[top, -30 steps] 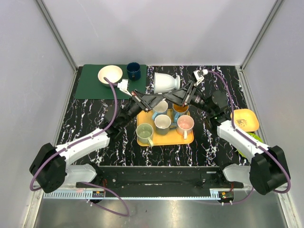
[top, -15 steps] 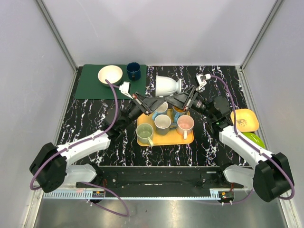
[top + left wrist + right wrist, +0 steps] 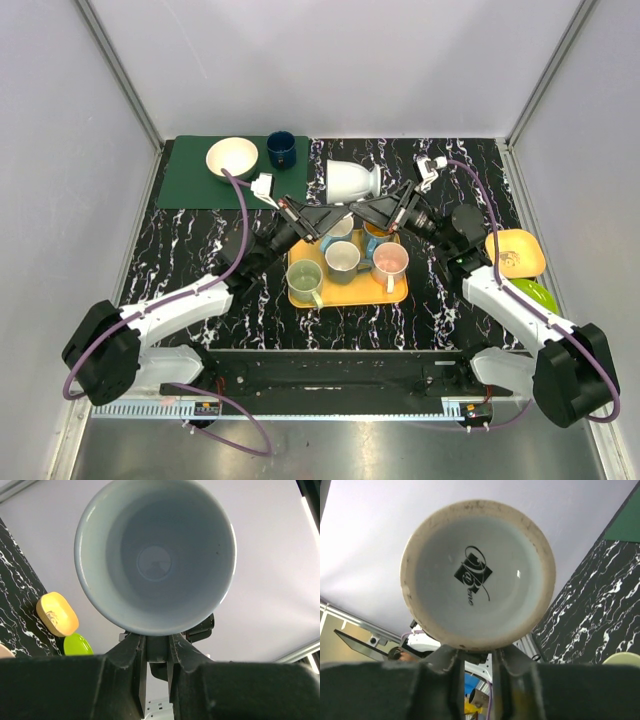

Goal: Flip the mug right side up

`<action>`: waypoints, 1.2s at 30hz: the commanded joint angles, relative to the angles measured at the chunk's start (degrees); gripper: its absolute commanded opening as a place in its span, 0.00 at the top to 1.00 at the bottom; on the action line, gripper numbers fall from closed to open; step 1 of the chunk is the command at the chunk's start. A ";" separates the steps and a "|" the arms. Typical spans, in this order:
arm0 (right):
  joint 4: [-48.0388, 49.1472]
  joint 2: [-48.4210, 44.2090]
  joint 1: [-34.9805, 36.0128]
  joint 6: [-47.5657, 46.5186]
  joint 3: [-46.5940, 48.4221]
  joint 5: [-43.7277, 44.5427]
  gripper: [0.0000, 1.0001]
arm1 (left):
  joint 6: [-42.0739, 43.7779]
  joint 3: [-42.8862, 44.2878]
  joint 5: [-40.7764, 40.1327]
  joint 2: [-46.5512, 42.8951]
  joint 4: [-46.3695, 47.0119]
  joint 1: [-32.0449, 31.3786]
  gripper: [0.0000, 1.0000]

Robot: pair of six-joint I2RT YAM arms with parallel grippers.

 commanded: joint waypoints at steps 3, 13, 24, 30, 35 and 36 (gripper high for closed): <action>2.94 -0.76 -1.86 -0.09 1.40 3.07 0.99 | -0.24 0.41 6.39 -2.76 6.04 -1.35 1.00; 5.48 0.56 -1.86 -0.44 2.64 -0.62 1.00 | -0.24 1.02 9.02 -0.13 4.73 -1.35 1.00; -2.34 -3.14 -1.86 -7.04 4.31 -1.59 1.00 | 0.03 -0.56 7.88 -1.01 4.45 -0.03 0.71; -1.81 -2.52 -1.86 -6.86 4.39 -2.03 1.00 | -0.94 -1.70 7.79 -1.27 5.43 0.76 0.61; -1.99 -2.96 -1.94 -6.95 4.31 -1.68 1.00 | -1.38 -2.23 7.88 -1.62 5.69 1.11 0.57; -1.99 -3.05 -2.03 -6.86 4.31 -1.42 1.00 | -1.38 -2.49 8.05 -1.71 5.95 1.20 0.55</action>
